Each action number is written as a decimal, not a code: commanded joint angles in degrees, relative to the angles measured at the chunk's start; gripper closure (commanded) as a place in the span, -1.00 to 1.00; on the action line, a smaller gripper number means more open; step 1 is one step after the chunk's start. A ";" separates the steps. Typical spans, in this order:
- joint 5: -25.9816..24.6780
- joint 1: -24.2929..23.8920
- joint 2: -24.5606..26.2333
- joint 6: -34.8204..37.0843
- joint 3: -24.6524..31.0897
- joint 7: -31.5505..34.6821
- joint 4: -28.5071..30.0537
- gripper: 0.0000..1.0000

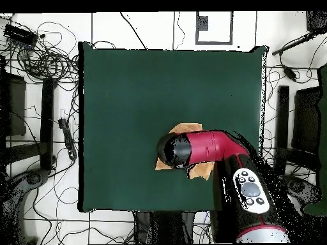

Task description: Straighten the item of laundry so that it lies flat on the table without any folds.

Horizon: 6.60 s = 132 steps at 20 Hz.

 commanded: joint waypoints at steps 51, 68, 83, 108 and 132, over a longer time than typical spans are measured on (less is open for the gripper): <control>-6.34 -7.99 14.26 5.19 -3.16 -4.60 -8.19 -1.00; -8.97 -8.20 16.59 -4.25 -1.17 0.02 -6.14 -1.00; -6.61 3.05 21.49 -27.48 -6.95 16.94 -2.81 -1.00; 0.83 -0.37 18.74 -31.70 -5.44 12.37 3.93 1.00; 12.84 5.92 15.26 -30.39 -7.66 19.30 4.94 1.00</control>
